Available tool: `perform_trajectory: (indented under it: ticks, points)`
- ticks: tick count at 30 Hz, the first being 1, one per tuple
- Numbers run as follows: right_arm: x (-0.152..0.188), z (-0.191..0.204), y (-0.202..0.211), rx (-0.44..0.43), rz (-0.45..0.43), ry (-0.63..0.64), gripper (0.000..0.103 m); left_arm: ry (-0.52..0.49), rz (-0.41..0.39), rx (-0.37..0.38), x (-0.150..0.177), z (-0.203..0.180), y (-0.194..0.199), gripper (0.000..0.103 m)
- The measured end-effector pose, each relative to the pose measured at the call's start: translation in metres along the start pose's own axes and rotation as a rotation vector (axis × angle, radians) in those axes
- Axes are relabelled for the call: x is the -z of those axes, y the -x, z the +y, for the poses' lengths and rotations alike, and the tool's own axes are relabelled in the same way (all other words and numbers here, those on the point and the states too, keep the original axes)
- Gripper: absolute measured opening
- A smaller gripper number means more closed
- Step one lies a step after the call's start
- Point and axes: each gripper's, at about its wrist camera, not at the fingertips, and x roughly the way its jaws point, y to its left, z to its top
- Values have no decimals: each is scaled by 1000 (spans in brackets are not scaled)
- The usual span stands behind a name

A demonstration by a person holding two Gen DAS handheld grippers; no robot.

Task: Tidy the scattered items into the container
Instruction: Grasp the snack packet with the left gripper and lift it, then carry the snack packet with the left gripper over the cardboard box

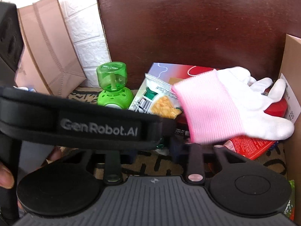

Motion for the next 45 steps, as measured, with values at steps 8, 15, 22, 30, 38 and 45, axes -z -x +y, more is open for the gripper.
perform_trajectory:
  ticks: [8,15,22,30,38,45]
  points:
    - [16,-2,44,-24,7,-21,35,84,16,28,19,-13,29,55]
    - [42,10,101,-46,47,-37,31,136,14,44,62,-44,77,54]
    - [85,24,161,-96,99,-23,31,168,20,63,126,-77,135,54]
    - [134,32,220,-92,145,-22,33,176,73,100,190,-106,166,59]
    - [149,34,231,-40,139,0,49,80,82,51,197,-116,171,89]
    - [159,30,236,-24,150,60,55,62,127,73,200,-113,164,90]
